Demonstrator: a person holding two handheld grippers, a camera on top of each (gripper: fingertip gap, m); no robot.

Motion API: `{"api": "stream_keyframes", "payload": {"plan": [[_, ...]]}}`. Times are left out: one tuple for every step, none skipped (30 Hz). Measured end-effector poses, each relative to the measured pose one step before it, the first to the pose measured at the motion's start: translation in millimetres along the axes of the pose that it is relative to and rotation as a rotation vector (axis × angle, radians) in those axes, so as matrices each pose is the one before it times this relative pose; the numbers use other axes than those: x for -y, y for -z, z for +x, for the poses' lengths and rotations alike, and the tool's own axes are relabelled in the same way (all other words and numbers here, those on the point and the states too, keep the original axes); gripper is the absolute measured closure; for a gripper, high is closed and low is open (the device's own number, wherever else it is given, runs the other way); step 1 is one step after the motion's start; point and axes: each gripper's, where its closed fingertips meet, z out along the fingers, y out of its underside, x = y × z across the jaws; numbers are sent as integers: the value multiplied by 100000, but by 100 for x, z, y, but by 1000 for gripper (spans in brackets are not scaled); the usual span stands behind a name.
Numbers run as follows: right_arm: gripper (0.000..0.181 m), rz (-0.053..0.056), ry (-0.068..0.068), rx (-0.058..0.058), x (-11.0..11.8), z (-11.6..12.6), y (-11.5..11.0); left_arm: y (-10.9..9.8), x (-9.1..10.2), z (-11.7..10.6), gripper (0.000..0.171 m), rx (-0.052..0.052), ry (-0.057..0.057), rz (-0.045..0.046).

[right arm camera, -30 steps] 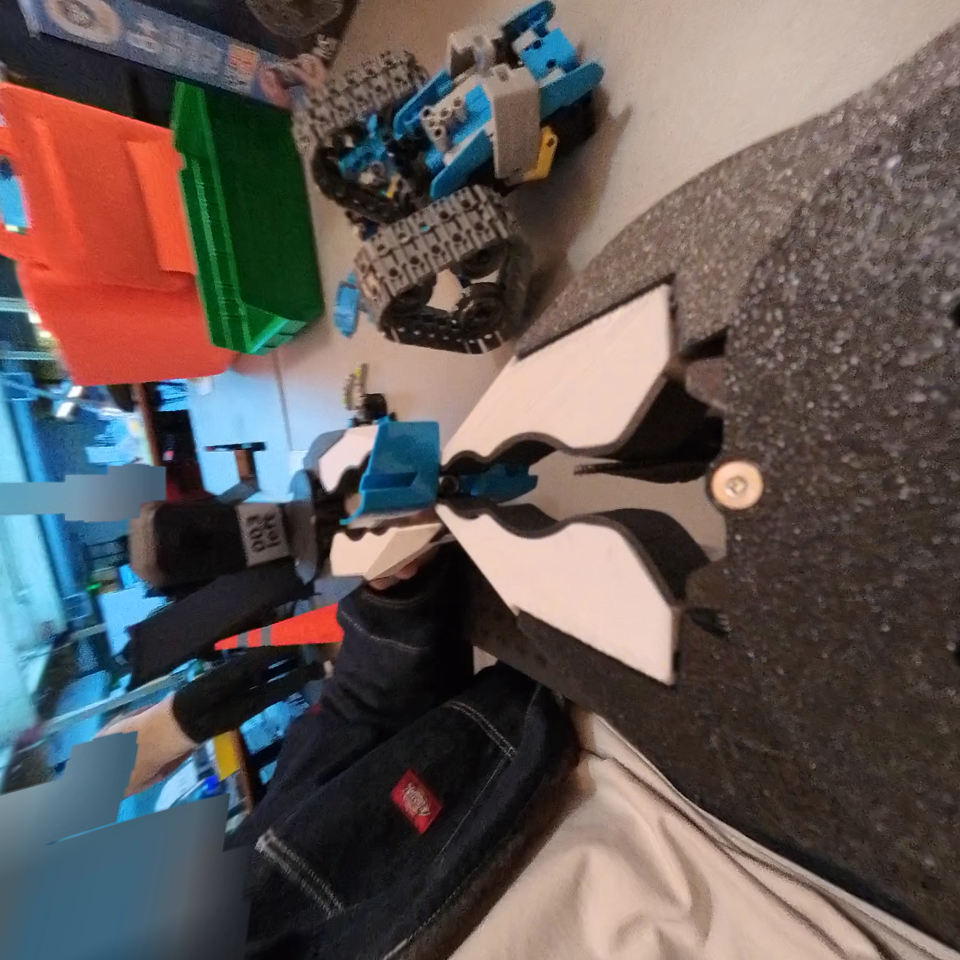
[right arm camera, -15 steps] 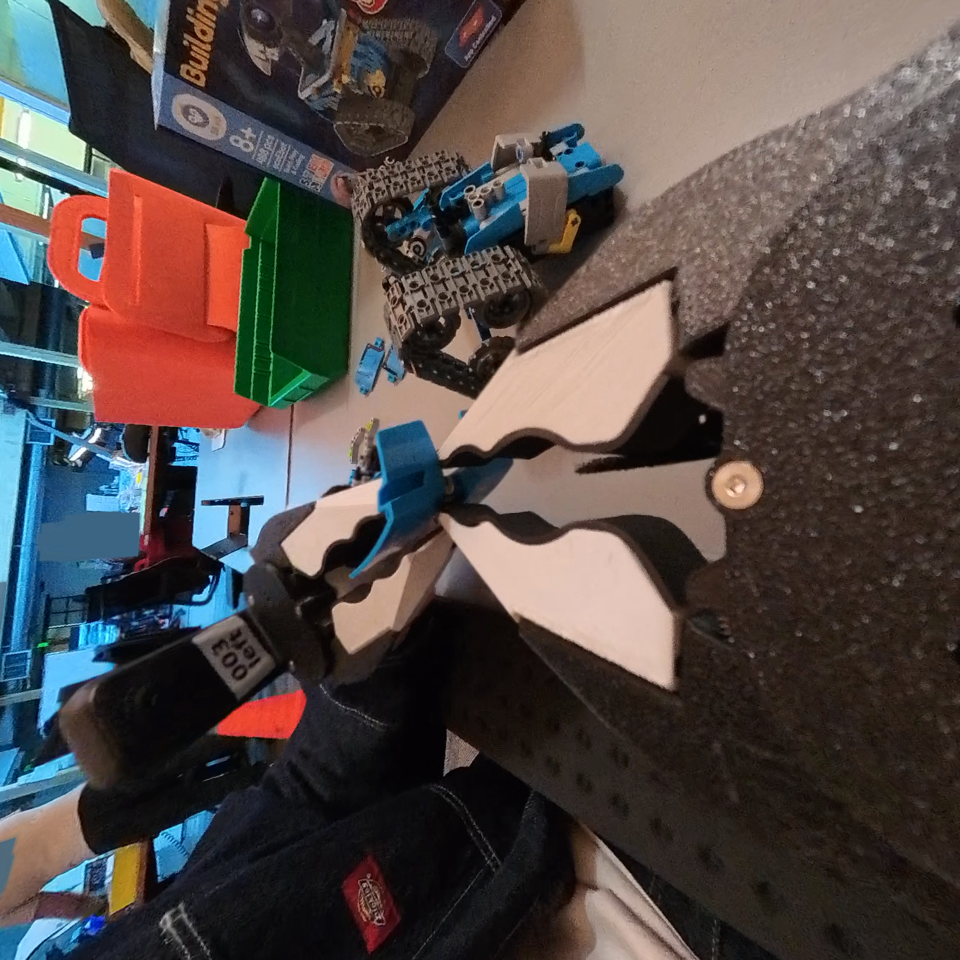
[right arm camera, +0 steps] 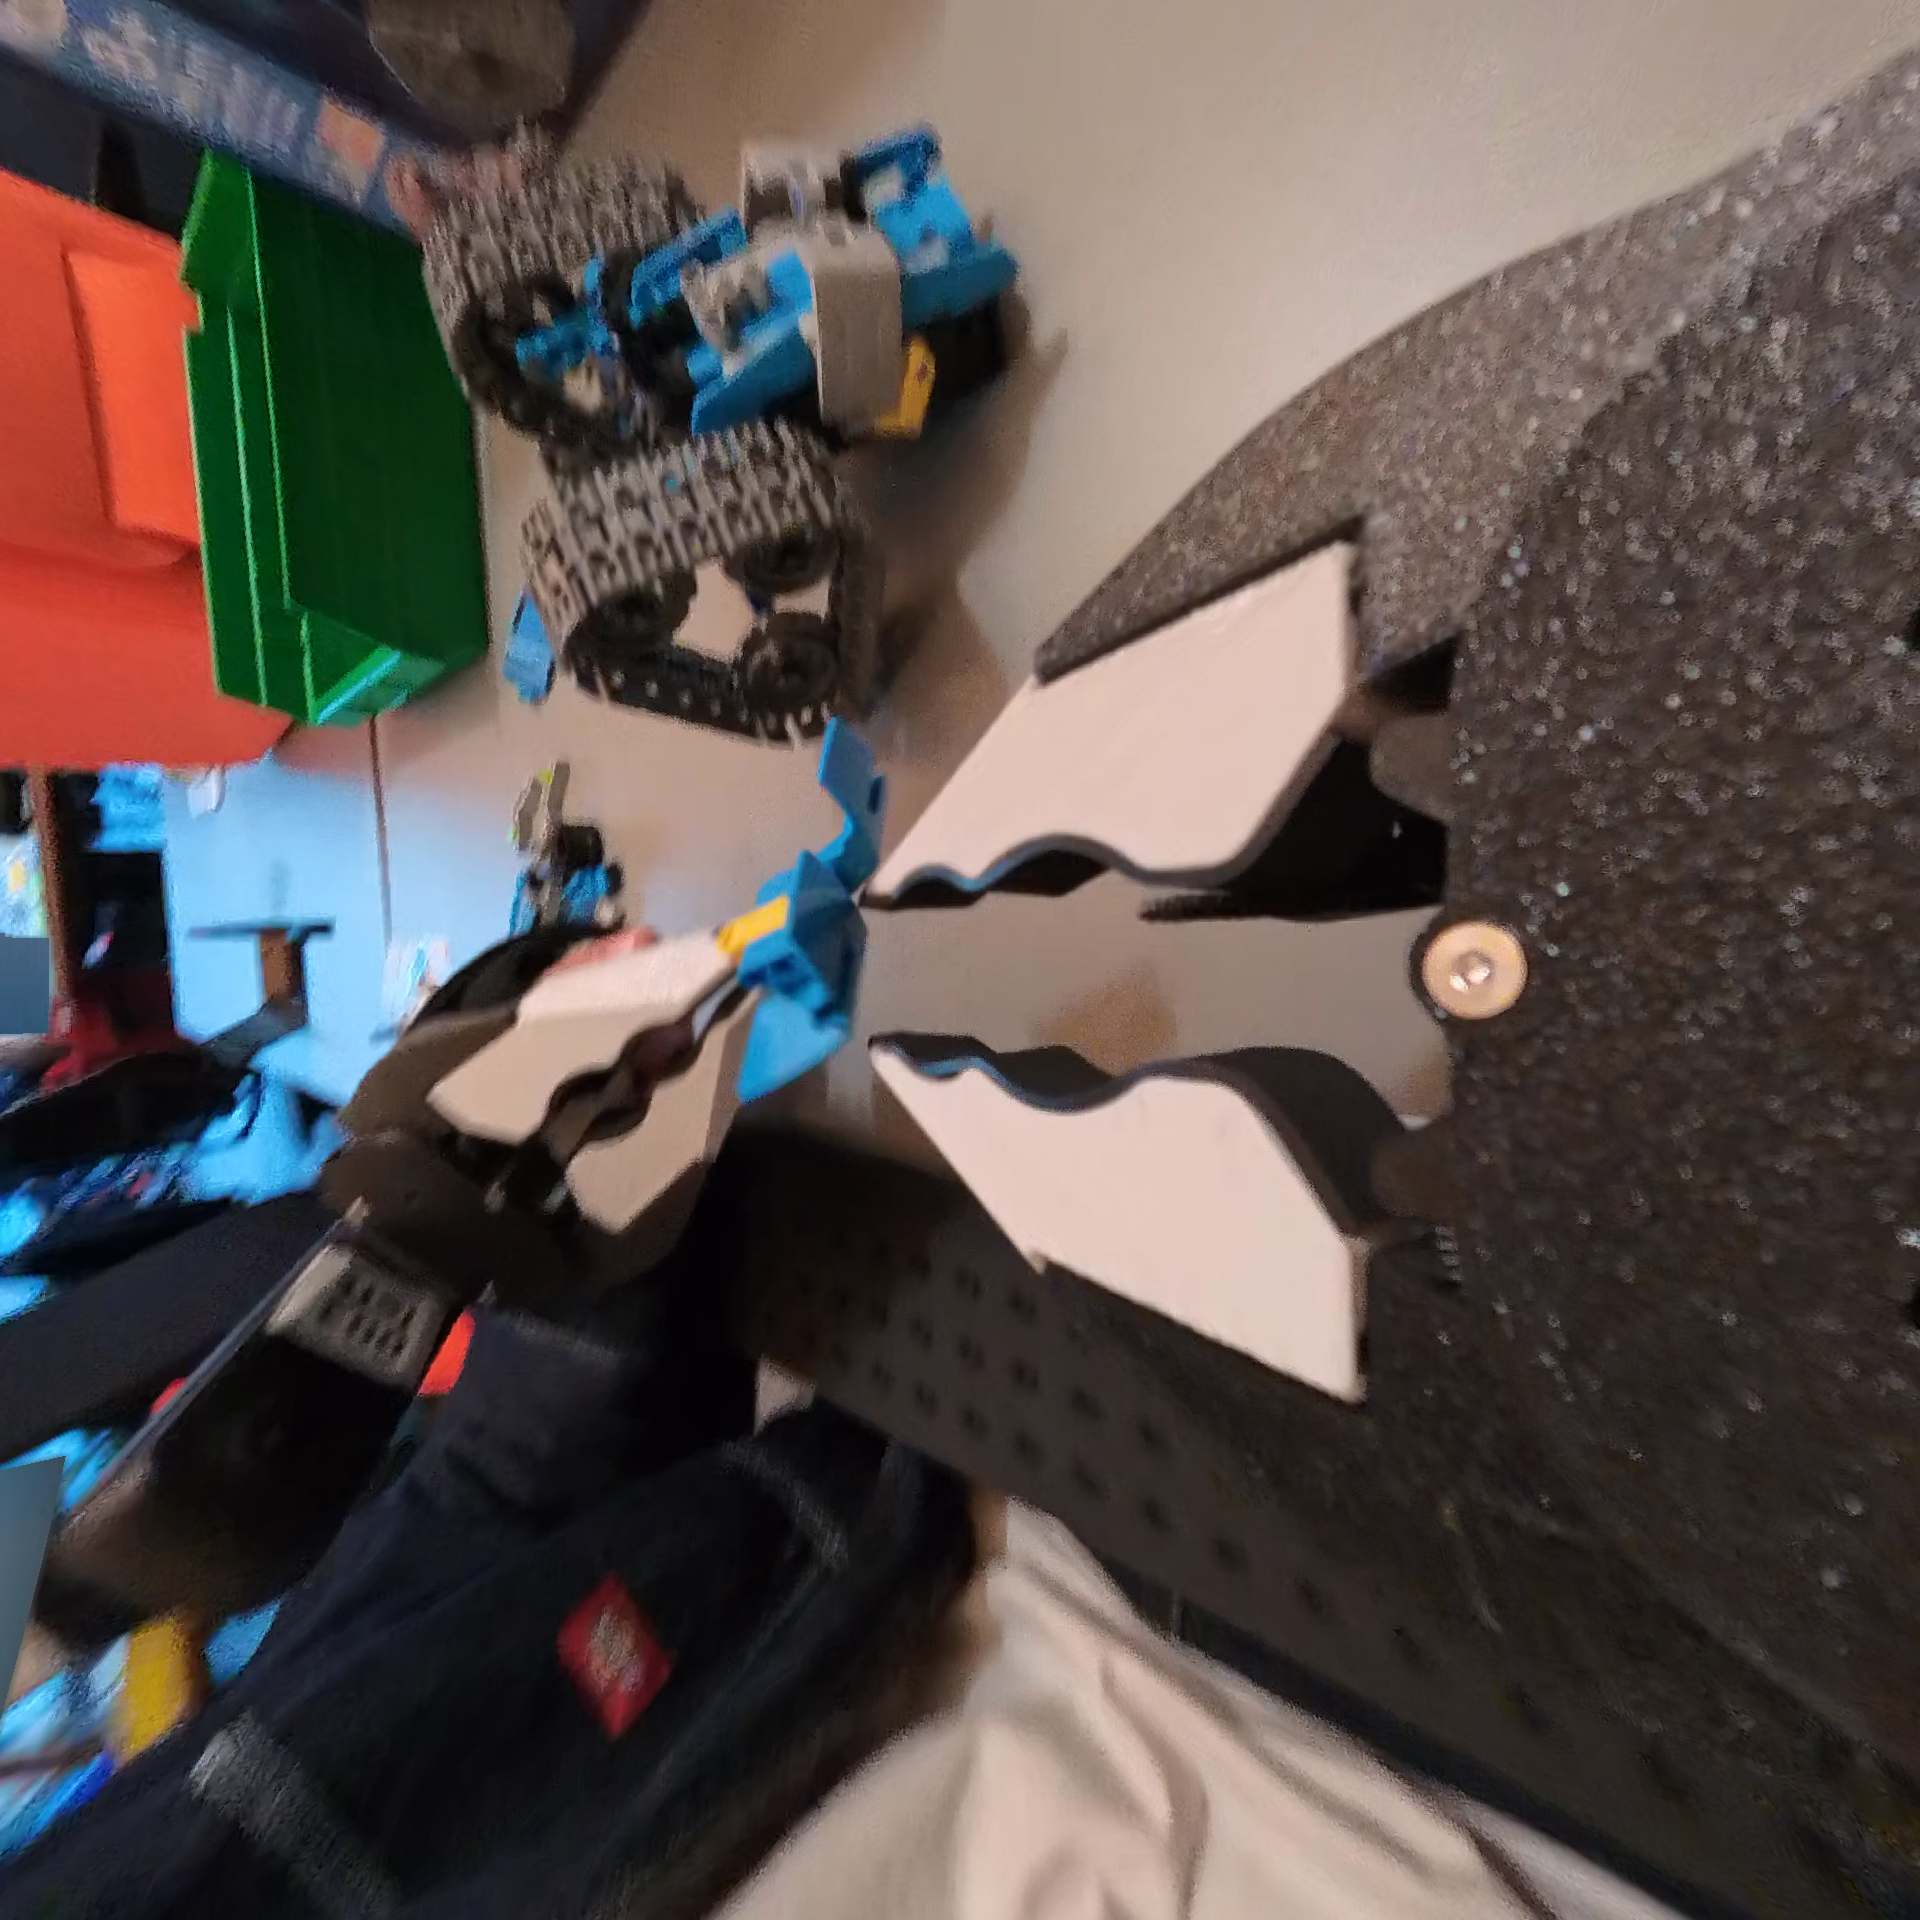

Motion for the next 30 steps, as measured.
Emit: {"api": "stream_keyframes", "payload": {"plan": [[165, 2626, -3857, 3633, 127, -382, 498, -53, -111, 74, 171, -141, -669, -757], [165, 978, -2334, -2416, -116, 420, 372, -59, 10, 101, 171, 24, -641, -204], [165, -278, -345, -2995, -379, 436, 275, -103, -68, 145, 171, -573, 297, -477], [164, -1589, 102, -3234, -555, 413, 214, -118, -250, 156, 171, -1198, 1127, -1257], [161, -1216, -539, -3531, -429, 448, 227, -106, -322, 7, 171, -260, 475, -1622], [160, 923, -1896, -3923, -71, 538, 261, -73, -263, -63, 171, 698, -1182, -1519], [159, 1705, -3172, -3416, 65, 498, 211, -99, -216, 206, 171, -503, -1571, -1311], [157, 970, -2857, -1990, -18, 204, 57, -205, -314, 511, 171, -2196, -798, -1754], [157, -576, -2683, -3302, -329, 322, -140, -294, -485, 549, 171, -2379, -583, -2777], [156, -2900, -1781, -3711, -762, 323, -309, -289, -497, 427, 171, -1668, -751, -2977], [154, -4601, 516, -2479, -966, 8, -341, -246, -374, 414, 171, -1944, -128, -1988], [154, -4195, 2120, -2668, -827, -70, -285, -235, -345, 574, 171, -3553, 1530, -1505], [154, -2522, 1563, -3898, -600, 140, -197, -285, -454, 600, 171, -3914, 2104, -2197], [154, -1479, 168, -1120, -459, -206, -123, -261, -485, 354, 171, -2055, 601, -2656], [154, -1357, -926, 2547, -383, -647, -126, -189, -326, 287, 171, -1117, -878, -1902], [154, -1634, -1058, 1771, -326, -457, -188, -163, -175, 444, 171, -2074, -515, -1014], [154, -1818, 382, -193, -286, -114, -184, -152, -148, 498, 171, -2633, 435, -855], [155, -1298, 1659, -567, -183, -38, -159, -140, -106, 417, 171, -2413, 843, -619], [155, -844, 1151, -265, -80, -36, -147, -50, 41, 247, 170, -1820, 1669, 299], [155, -663, 360, 239, -45, -76, -130, 94, 262, 163, 167, -2194, 3314, 1823], [155, -294, 134, 561, -15, -99, -90, 218, 441, 168, 157, -3306, 4906, 2914], [155, -337, 130, 322, -57, -54, -42, 313, 531, -68, 149, -2578, 5847, 3522], [156, -91, 44, -402, -11, 73, 27, 349, 599, -439, 146, -791, 6562, 4032], [157, 538, -46, -154, 101, 44, 42, 187, 397, -518, 143, -632, 6988, 2942], [158, 642, -195, 695, 126, -69, 23, -63, -2, -264, 139, -1867, 5948, 334], [158, 502, -383, 782, 106, -64, -17, -300, -320, -249, 134, -909, 3479, -1995], [159, -41, -428, 772, 31, -77, -85, -455, -396, -396, 134, 1075, 795, -3103], [159, -719, -83, 765, -60, -107, -138, -457, -230, -160, 134, 408, -1271, -2514], [160, -944, 445, 571, -106, -115, -155, -397, -45, 206, 136, -1298, -1861, -1417], [160, -997, 725, 219, -129, -97, -137, -390, -144, 147, 144, -1015, -890, -1877]]}}
